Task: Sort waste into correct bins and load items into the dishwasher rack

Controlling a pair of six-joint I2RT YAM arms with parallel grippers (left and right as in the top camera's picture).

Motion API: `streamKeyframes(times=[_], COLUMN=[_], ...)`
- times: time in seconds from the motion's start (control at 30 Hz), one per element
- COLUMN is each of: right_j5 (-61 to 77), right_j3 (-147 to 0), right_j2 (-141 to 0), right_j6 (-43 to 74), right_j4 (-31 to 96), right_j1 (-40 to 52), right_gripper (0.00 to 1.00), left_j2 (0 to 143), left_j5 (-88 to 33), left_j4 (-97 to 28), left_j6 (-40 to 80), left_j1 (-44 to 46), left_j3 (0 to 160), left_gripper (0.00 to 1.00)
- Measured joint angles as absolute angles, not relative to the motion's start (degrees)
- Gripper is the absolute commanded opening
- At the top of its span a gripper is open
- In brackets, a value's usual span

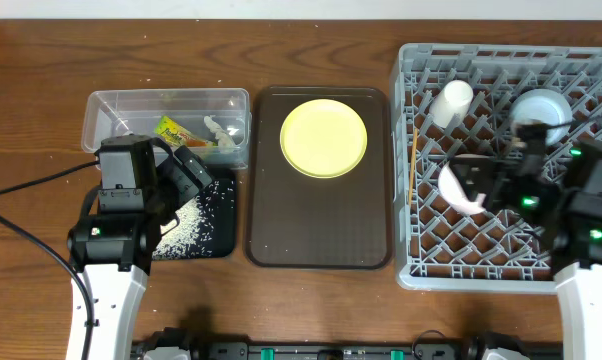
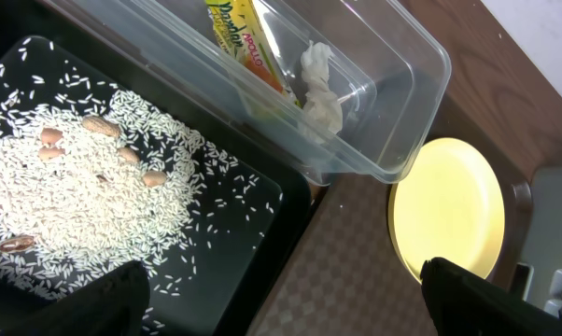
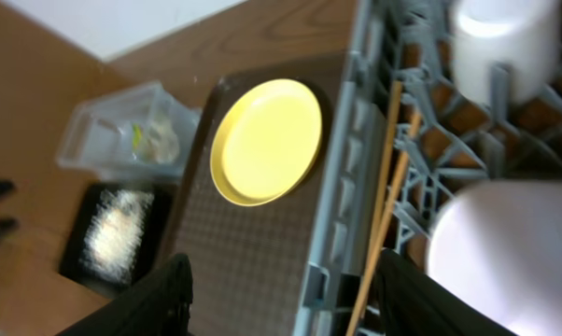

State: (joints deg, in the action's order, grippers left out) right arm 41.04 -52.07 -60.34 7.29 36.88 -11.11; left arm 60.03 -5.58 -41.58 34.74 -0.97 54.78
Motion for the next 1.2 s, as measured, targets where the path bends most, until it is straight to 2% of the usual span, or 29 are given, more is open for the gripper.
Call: streamKeyframes(times=[0.27, 0.5, 0.7, 0.77, 0.93, 1.2], right_j5=[21.58, 9.17, 2.83, 1.54, -0.38, -1.37], right_j3=[-52.8, -52.82, -52.82, -52.82, -52.82, -52.82], right_j2=[-61.17, -69.01, -78.61, -81.78, -89.54, -97.62], right_j6=[9.87, 10.28, 10.48, 10.57, 10.72, 10.48], right_j4=[30.87, 23.11, 17.54, 16.01, 12.47, 6.11], right_j1=[14.63, 31.75, 39.86, 41.15, 41.58, 41.54], right_gripper=[0.64, 0.68, 0.78, 0.79, 0.91, 0.9], left_j2=[60.03, 60.03, 60.03, 60.03, 60.03, 60.03], left_j5=[-5.58, -5.58, -5.58, -5.58, -5.58, -5.58], left_j4=[-41.58, -41.6, -41.58, -41.6, -41.58, -41.56], left_j6=[34.74, 34.74, 34.74, 34.74, 34.74, 34.74], left_j1=[-0.97, -0.97, -0.97, -0.97, -0.97, -0.97], left_j3=[54.78, 54.78, 54.78, 54.78, 54.78, 54.78], left_gripper=[0.95, 0.95, 0.95, 0.95, 0.95, 0.95])
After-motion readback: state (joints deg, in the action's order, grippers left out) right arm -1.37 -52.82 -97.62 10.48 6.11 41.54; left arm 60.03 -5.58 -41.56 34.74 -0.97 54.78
